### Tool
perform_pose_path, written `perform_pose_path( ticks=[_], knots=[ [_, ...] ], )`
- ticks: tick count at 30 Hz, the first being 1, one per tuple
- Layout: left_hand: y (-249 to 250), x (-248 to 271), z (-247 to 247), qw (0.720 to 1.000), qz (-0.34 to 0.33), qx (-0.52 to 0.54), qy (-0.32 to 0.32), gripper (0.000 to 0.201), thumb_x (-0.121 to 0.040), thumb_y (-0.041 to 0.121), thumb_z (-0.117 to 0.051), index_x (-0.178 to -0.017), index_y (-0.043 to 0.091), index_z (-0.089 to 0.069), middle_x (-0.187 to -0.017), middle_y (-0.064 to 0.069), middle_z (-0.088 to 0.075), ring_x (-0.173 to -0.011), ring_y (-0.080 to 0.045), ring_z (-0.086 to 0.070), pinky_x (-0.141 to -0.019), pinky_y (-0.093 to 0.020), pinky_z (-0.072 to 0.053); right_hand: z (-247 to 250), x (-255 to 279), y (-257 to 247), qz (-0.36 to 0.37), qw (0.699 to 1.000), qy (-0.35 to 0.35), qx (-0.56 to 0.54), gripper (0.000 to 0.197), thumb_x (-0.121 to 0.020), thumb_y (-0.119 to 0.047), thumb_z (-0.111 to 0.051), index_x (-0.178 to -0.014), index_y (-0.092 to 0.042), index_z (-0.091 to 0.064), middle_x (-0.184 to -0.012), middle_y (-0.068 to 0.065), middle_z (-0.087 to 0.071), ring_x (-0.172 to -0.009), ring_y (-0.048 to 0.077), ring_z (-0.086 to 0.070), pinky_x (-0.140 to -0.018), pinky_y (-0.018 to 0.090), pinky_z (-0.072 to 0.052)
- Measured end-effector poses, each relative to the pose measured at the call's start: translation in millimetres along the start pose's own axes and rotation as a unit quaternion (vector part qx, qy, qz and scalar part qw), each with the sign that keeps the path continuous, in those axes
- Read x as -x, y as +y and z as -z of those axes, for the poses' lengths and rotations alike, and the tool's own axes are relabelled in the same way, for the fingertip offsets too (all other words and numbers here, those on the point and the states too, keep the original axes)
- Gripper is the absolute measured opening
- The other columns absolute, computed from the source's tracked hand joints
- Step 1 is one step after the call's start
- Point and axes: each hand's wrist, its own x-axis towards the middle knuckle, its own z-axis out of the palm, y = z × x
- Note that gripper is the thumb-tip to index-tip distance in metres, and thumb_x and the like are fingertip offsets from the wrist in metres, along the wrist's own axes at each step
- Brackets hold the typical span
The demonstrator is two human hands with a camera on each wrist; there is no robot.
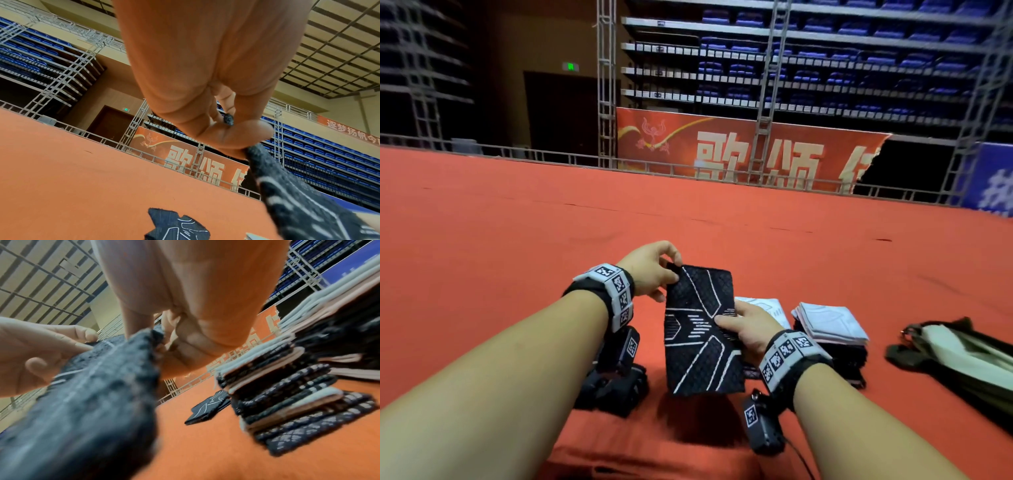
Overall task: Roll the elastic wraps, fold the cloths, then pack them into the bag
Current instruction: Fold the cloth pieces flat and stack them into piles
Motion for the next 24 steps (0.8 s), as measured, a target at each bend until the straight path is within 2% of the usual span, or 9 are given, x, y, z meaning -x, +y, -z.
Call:
perform_pose_path(
  ticks=[2,4,6,9,14,16,18,22,24],
  knots=[
    [-1.3,1.4,-7.6,1.000,0.010,0.003,0.002,0.025,-0.091,-0.009,-0.062,-0.098,0.015,-0.057,-0.090,-0.015,-0.058,-0.071,-0.026,-0.059,-0.047,-0.034,-0.055,10.4,13.5,1.1,-0.023,1.000,-0.007,0.004,0.024,-0.081,-0.006,-0.075,-0.104,0.000,-0.067,-0.101,0.023,-0.073,-0.088,0.038,-0.072,-0.086,0.057,-0.058],
    [-9.1,1.5,-20.0,0.999,0.036,-0.025,0.003,0.027,-0.091,-0.005,-0.064,-0.107,0.016,-0.059,-0.097,-0.012,-0.059,-0.072,-0.027,-0.059,-0.057,-0.037,-0.057,18.6,20.0,13.6,-0.074,0.995,0.000,0.068,0.022,-0.078,-0.008,-0.078,-0.095,-0.003,-0.065,-0.084,0.021,-0.069,-0.073,0.031,-0.067,-0.074,0.053,-0.060],
    [-23.4,3.7,-34.5,0.991,0.050,-0.128,-0.003,0.029,-0.089,0.003,-0.069,-0.113,0.017,-0.061,-0.100,-0.006,-0.061,-0.067,-0.024,-0.059,-0.065,-0.037,-0.057,28.4,20.3,32.6,-0.120,0.959,-0.002,0.255,0.025,-0.066,-0.025,-0.080,-0.079,-0.012,-0.065,-0.068,0.013,-0.064,-0.064,0.026,-0.061,-0.069,0.048,-0.058],
    [-47.3,11.5,-58.2,0.976,0.057,-0.187,-0.095,0.020,-0.087,0.000,-0.066,-0.097,0.017,-0.067,-0.098,-0.011,-0.072,-0.073,-0.023,-0.065,-0.074,-0.041,-0.060,38.3,29.0,63.4,-0.122,0.893,-0.001,0.433,0.007,-0.074,-0.018,-0.073,-0.070,-0.014,-0.069,-0.067,0.003,-0.069,-0.061,0.020,-0.064,-0.063,0.028,-0.055],
    [-77.3,27.4,-92.7,0.933,0.100,-0.237,-0.252,0.026,-0.083,-0.003,-0.065,-0.083,0.022,-0.070,-0.076,0.001,-0.068,-0.072,-0.018,-0.065,-0.076,-0.038,-0.060,47.5,36.4,92.3,-0.097,0.903,-0.064,0.413,0.035,-0.077,-0.003,-0.069,-0.097,-0.030,-0.078,-0.086,-0.010,-0.071,-0.073,0.004,-0.061,-0.069,0.012,-0.048],
    [-85.5,32.9,-103.8,0.914,0.101,-0.276,-0.279,0.026,-0.083,-0.001,-0.066,-0.094,0.022,-0.073,-0.083,0.003,-0.069,-0.074,-0.014,-0.062,-0.074,-0.027,-0.058,52.3,36.6,99.9,-0.093,0.910,-0.083,0.394,0.046,-0.074,0.000,-0.069,-0.097,-0.039,-0.078,-0.093,-0.010,-0.074,-0.079,0.005,-0.063,-0.074,0.014,-0.050],
    [-91.7,38.0,-111.9,0.900,0.101,-0.307,-0.293,0.031,-0.084,0.000,-0.066,-0.107,0.020,-0.073,-0.093,0.001,-0.070,-0.076,-0.010,-0.060,-0.066,-0.018,-0.049,56.8,35.4,107.7,-0.089,0.923,-0.100,0.361,0.050,-0.070,0.006,-0.070,-0.087,-0.040,-0.077,-0.083,-0.011,-0.070,-0.074,0.008,-0.059,-0.073,0.020,-0.051],
    [-101.8,42.2,-118.7,0.890,0.119,-0.319,-0.304,0.042,-0.082,-0.003,-0.065,-0.114,0.025,-0.063,-0.096,0.008,-0.060,-0.081,-0.011,-0.055,-0.062,-0.018,-0.044,61.0,34.0,118.9,-0.083,0.945,-0.112,0.295,0.048,-0.068,0.012,-0.074,-0.086,-0.033,-0.077,-0.073,-0.006,-0.057,-0.075,0.015,-0.052,-0.075,0.029,-0.049],
    [-107.3,42.1,-119.7,0.892,0.133,-0.304,-0.308,0.047,-0.078,-0.002,-0.072,-0.112,0.027,-0.059,-0.095,0.009,-0.056,-0.076,-0.010,-0.052,-0.058,-0.018,-0.044,61.7,32.3,120.1,-0.070,0.951,-0.116,0.277,0.038,-0.072,0.004,-0.079,-0.090,-0.030,-0.076,-0.074,-0.006,-0.061,-0.072,0.014,-0.054,-0.073,0.025,-0.050]
  ],
)
